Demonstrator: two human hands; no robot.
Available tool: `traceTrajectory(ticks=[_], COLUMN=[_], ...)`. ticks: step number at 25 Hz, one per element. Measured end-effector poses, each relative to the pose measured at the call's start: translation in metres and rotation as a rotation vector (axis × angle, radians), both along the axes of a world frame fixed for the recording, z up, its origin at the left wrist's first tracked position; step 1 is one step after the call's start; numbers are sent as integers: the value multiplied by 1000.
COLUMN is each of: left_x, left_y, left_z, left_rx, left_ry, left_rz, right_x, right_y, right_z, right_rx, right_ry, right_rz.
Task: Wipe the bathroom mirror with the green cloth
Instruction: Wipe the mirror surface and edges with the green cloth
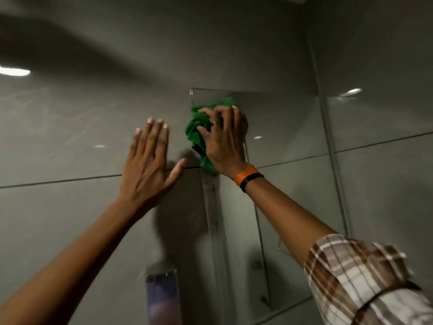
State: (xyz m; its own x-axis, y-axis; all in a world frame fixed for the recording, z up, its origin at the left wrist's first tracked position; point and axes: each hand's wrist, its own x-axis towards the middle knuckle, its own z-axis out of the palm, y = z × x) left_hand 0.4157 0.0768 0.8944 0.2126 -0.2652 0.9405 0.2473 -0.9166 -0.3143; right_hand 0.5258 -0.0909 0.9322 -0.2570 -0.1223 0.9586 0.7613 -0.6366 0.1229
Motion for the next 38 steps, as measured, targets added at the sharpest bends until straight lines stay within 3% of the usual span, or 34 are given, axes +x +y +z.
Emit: traceTrajectory(ticks=[5, 8, 10, 15, 27, 38], left_x=[34, 46, 49, 56, 67, 67], left_y=[15, 8, 12, 22, 17, 15], left_z=[42, 60, 66, 69, 76, 74], left_rx=[118, 110, 90, 108, 85, 82], left_ry=[-78, -81, -61, -31, -59, -57], left_rz=[-50, -67, -53, -33, -19, 20], right_x=[18, 34, 44, 46, 67, 85], right_y=[-4, 16, 28, 39, 17, -2], right_z=[46, 40, 28, 35, 62, 72], right_rx=[76, -166, -201, -90, -274, -248], right_ry=[-14, 222, 268, 250, 68, 92], right_rz=[16, -85, -55, 128, -64, -83])
